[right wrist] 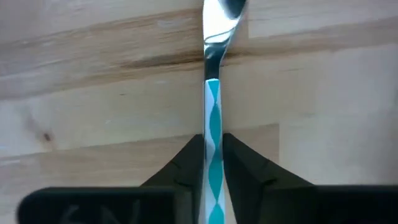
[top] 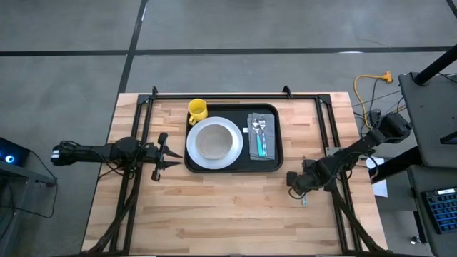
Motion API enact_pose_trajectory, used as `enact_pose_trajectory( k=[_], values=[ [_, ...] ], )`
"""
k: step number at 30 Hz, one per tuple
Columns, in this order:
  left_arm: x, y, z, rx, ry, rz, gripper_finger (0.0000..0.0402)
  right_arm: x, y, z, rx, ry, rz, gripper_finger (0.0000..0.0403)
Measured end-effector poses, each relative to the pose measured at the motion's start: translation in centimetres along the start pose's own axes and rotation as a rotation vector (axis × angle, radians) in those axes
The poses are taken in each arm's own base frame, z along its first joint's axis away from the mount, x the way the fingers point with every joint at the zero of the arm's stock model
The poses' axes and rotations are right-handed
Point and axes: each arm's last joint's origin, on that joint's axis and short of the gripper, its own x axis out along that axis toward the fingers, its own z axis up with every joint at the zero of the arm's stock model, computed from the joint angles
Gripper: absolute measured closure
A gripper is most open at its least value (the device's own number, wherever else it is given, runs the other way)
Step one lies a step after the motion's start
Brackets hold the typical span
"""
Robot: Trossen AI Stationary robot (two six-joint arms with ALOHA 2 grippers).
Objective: Set up tray
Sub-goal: Put the blue knife on the gray napkin to the right of the blue fork
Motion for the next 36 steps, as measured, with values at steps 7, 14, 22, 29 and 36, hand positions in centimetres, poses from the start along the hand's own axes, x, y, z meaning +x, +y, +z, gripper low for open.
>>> enact_pose_trajectory(
  k=[7,14,22,29,36],
  values=[
    [0.0,0.0,0.0,0.000,0.000,0.000,0.0318,-0.5,0.4,-0.3,-0.006,-0.009,0.026,0.0385],
    [0.0,0.0,0.0,0.000,0.000,0.000,0.0318,-1.7,1.0,-0.2,0.008,-0.038,0.032,0.0388],
    [0.0,0.0,0.0,0.000,0.000,0.000,0.0318,-3.0,2.2,1.0,0.024,-0.063,0.020,0.0389],
    [0.0,0.0,0.0,0.000,0.000,0.000,0.0318,-5.0,4.6,3.5,0.012,-0.086,0.061,0.0390],
    [0.0,0.0,0.0,0.000,0.000,0.000,0.0318,-6.1,6.3,7.5,0.011,-0.118,0.096,0.0390]
  ],
)
